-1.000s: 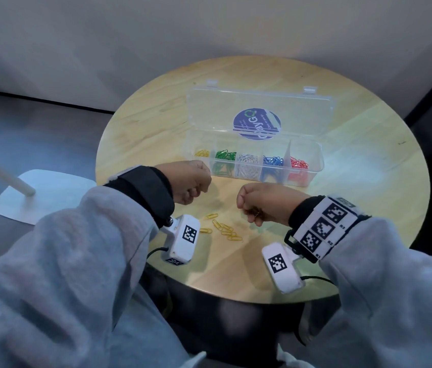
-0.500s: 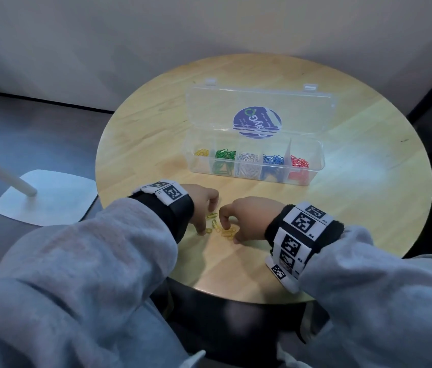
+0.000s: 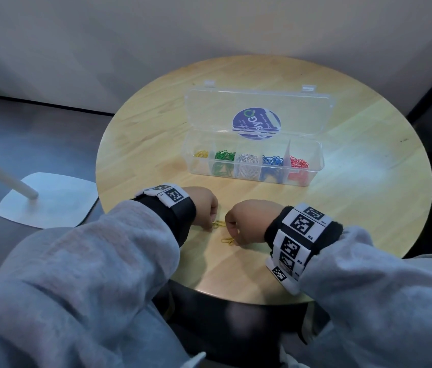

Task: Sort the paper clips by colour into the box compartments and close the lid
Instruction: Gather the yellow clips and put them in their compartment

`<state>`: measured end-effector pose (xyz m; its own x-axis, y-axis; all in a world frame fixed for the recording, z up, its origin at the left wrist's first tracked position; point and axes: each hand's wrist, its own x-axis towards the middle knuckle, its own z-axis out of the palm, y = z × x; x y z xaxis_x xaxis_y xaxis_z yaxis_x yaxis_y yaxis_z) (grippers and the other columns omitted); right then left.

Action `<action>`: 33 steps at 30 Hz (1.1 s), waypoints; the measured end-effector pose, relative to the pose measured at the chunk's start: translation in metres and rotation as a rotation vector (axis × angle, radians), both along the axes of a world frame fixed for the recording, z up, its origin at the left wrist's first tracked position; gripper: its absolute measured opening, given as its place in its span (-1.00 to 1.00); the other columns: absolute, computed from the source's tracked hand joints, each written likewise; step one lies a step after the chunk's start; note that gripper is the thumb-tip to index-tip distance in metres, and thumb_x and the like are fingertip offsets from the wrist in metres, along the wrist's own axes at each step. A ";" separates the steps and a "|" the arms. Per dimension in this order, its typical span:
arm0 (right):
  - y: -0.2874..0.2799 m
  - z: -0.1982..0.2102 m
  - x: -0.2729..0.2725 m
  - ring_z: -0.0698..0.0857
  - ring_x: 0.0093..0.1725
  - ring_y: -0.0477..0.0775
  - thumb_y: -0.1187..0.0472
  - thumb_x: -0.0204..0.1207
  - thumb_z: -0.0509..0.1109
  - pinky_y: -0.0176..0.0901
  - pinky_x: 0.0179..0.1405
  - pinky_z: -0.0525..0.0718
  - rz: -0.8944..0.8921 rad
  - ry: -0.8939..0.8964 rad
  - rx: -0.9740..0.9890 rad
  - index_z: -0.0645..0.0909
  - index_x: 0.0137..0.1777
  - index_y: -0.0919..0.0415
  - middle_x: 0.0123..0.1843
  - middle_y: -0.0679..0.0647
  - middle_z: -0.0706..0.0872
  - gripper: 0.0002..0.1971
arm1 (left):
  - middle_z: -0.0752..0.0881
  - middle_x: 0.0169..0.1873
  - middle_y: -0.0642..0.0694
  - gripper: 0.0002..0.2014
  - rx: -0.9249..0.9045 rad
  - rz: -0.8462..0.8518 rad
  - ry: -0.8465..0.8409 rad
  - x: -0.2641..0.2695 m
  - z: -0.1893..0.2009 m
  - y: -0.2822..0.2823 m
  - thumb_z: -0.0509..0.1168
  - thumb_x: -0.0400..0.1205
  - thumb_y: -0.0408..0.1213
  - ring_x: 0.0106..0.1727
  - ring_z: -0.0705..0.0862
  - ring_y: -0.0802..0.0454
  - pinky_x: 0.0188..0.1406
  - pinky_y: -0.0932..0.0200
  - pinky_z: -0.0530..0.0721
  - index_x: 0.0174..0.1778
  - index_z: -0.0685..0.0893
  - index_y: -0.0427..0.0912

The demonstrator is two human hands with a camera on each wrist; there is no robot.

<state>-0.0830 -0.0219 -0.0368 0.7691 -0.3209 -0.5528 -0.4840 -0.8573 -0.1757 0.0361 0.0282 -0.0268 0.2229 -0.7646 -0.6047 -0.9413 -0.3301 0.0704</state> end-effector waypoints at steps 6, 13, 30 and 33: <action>-0.003 -0.002 -0.005 0.63 -0.16 0.07 0.27 0.42 0.25 -0.16 -0.20 0.62 -0.076 0.044 0.036 0.57 -0.23 0.07 -0.19 0.00 0.66 -0.90 | 0.53 -0.39 0.06 -0.82 0.036 0.003 -0.010 -0.001 -0.003 0.001 0.39 0.52 -0.20 -0.19 0.51 0.00 -0.45 0.27 0.36 -0.34 0.52 -0.02; -0.015 0.002 -0.015 0.61 -0.25 0.01 0.30 0.33 0.37 -0.19 -0.25 0.61 -0.169 0.010 0.166 0.64 -0.26 0.09 -0.25 0.00 0.69 -0.91 | 0.57 -0.43 0.10 -0.79 0.005 0.117 0.138 0.006 0.006 0.004 0.38 0.51 -0.20 -0.30 0.53 0.09 -0.41 0.29 0.43 -0.43 0.54 -0.02; -0.058 0.013 -0.038 0.60 -0.37 -0.04 0.57 0.44 0.32 -0.36 -0.43 0.57 -0.668 -0.407 0.865 0.47 -0.40 0.24 -0.47 0.06 0.68 -0.71 | 0.45 -0.46 -0.06 -0.79 -0.220 0.779 0.925 0.017 0.031 -0.001 0.14 0.40 -0.50 -0.61 0.34 0.14 -0.72 0.43 0.22 -0.40 0.34 -0.08; -0.059 0.010 -0.037 0.59 -0.28 0.07 0.63 0.45 0.27 -0.42 -0.53 0.58 -0.757 -0.498 1.023 0.41 -0.40 0.26 -0.57 0.02 0.67 -0.68 | 0.44 -0.42 -0.06 -0.77 -0.190 0.651 0.732 0.017 0.022 -0.003 0.23 0.54 -0.47 -0.52 0.28 0.08 -0.59 0.29 0.21 -0.29 0.42 -0.04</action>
<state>-0.1204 -0.0805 -0.0264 0.7750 -0.3672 -0.5144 -0.4725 0.2041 -0.8574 0.0529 0.0250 -0.0044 0.2548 -0.7241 -0.6409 -0.2843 -0.6896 0.6661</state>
